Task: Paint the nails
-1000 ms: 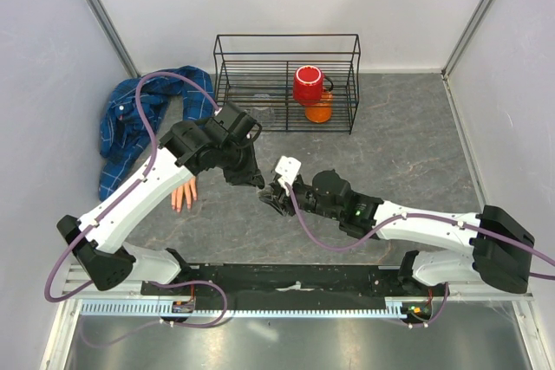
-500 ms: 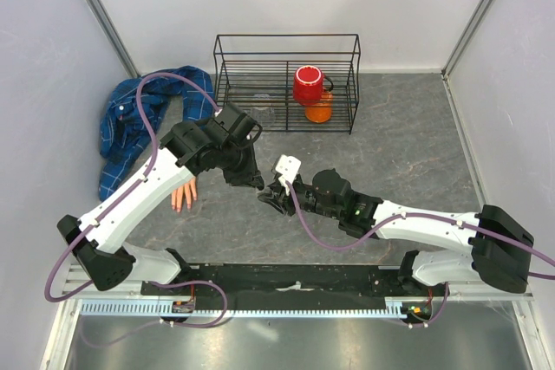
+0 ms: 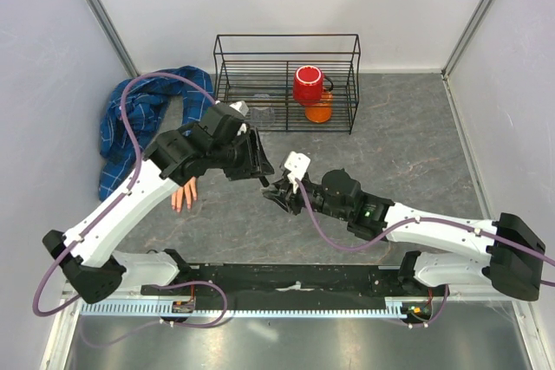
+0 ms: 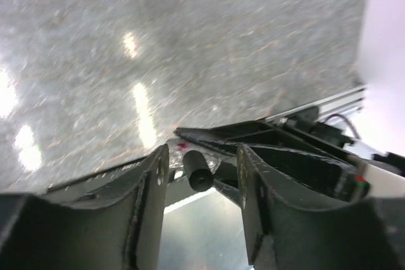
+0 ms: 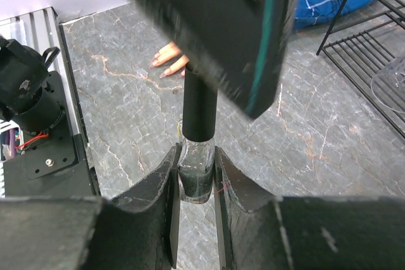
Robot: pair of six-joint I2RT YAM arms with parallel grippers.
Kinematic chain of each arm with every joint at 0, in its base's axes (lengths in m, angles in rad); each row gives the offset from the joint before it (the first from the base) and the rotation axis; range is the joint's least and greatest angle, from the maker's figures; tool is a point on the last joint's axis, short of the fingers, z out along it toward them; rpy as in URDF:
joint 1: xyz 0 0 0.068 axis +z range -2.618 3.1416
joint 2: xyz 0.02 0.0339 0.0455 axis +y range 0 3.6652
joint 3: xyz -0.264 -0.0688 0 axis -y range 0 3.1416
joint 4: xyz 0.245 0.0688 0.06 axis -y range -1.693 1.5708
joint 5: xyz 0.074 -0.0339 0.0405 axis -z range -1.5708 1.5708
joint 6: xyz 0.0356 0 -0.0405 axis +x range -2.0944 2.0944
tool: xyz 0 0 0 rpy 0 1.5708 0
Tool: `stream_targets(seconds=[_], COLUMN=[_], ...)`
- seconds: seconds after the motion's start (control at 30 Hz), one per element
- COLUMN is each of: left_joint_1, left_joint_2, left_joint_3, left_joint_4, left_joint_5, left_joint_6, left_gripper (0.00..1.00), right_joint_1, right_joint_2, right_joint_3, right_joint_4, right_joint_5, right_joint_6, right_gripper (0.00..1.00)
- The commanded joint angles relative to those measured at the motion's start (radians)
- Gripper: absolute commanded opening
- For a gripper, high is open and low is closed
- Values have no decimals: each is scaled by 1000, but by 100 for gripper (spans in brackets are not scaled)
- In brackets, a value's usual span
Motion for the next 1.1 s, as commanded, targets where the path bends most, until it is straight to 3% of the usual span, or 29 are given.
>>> stream_targets(seconds=[0.0,0.13,0.3,0.53,0.67,0.8,1.07], left_joint_1=[3,4,4,6,9,9,9], left_joint_2=[-30,-59,-183,-332,-334,-269,-228], left_joint_3=[-9,-7,-112,-362,-431,-408,-388], left_joint_4=[136,146,353,791,968,1067,1130], left_joint_5=[31,20,114,513,641,752,789], left_joint_6=[37,124,279,417,403,361,334], left_gripper=[54,55,52,53,53,48,46], right_joint_1=[4,1,-53,-269,-323,-326,-326], right_joint_2=[-35,-63,-141,-259,-310,-336,-345], right_joint_3=[48,48,52,31,32,42,37], right_joint_4=[-33,-65,-107,-125,-125,-116,-58], right_joint_5=[17,15,-121,-487,-665,-736,-784], right_joint_6=[3,3,66,212,250,279,324], right_gripper=[0,0,0,0,0,0,0])
